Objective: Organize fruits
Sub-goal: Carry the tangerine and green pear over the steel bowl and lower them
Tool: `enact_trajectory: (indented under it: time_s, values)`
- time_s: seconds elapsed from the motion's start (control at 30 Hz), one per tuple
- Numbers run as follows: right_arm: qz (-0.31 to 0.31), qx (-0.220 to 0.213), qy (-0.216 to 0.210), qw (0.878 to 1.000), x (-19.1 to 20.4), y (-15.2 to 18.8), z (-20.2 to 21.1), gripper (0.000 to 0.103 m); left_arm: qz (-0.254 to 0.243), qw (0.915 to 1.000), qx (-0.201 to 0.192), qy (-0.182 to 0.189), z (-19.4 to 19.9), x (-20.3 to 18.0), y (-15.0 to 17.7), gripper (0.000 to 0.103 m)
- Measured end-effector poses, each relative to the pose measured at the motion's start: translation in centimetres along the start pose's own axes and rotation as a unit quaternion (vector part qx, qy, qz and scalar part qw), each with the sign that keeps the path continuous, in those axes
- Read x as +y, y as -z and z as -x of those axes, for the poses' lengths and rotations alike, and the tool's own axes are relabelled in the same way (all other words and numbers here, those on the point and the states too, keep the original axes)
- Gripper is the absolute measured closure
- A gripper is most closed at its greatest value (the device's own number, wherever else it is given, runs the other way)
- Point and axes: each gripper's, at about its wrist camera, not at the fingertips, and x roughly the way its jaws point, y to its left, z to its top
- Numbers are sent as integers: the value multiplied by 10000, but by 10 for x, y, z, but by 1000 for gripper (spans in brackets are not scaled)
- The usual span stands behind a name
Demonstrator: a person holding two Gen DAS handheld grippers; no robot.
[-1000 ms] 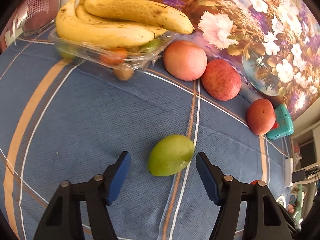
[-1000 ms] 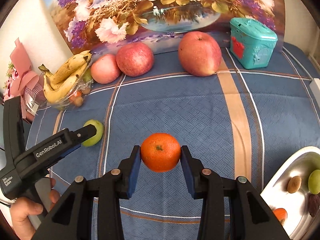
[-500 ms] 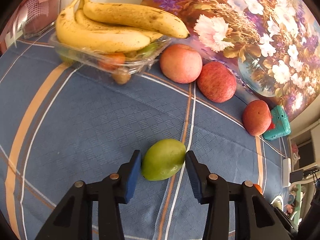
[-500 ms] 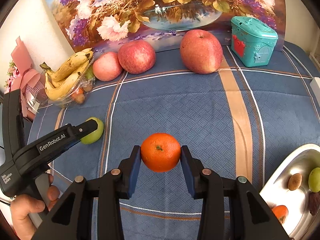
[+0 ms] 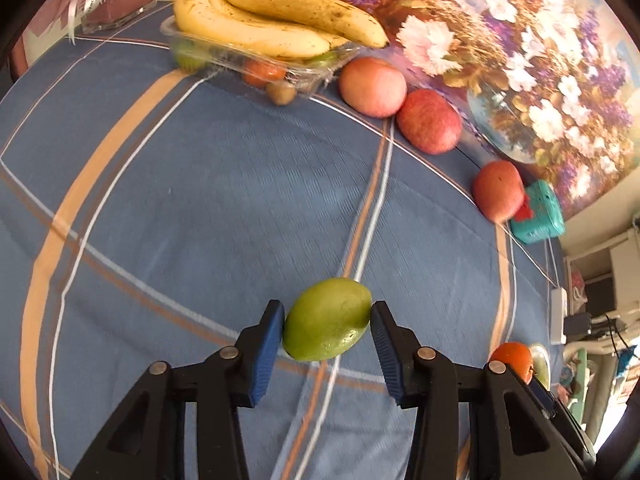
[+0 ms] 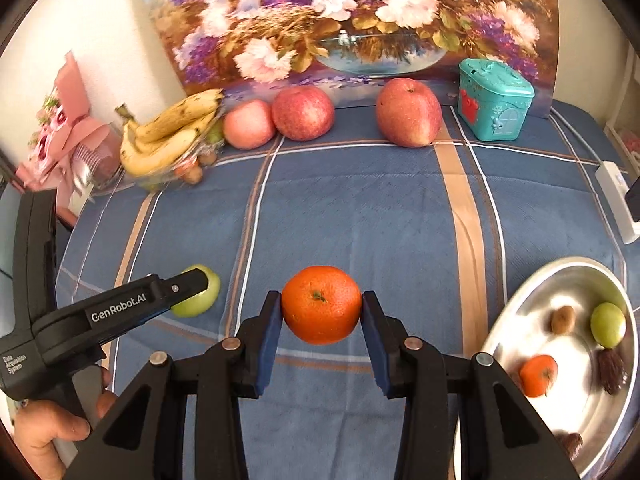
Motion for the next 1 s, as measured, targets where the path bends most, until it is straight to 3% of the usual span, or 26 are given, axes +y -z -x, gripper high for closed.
enact_trajectory:
  time_s: [0.43,0.47,0.53,0.93,1.0]
  values:
    - [8,-127,-4,9999,-8,41,46,62,-113,9994,-189,280,45,-21,57,56]
    - [0,-109,13,9999,-10,44,47,62,-142,9992,-185,320,47,-25,62,57]
    - [-40,-54,29,10000,-14,49,47,62,-179,9986,-210,443,50,-32,67,68]
    - [-468,134,15,9988,-42,54,38,62,-407,9982,-330,280,43,-45,69,66]
    - [-490,157,-15,9987,-43,53,37,62,-486,9984,-205,182,36,-47,69,59]
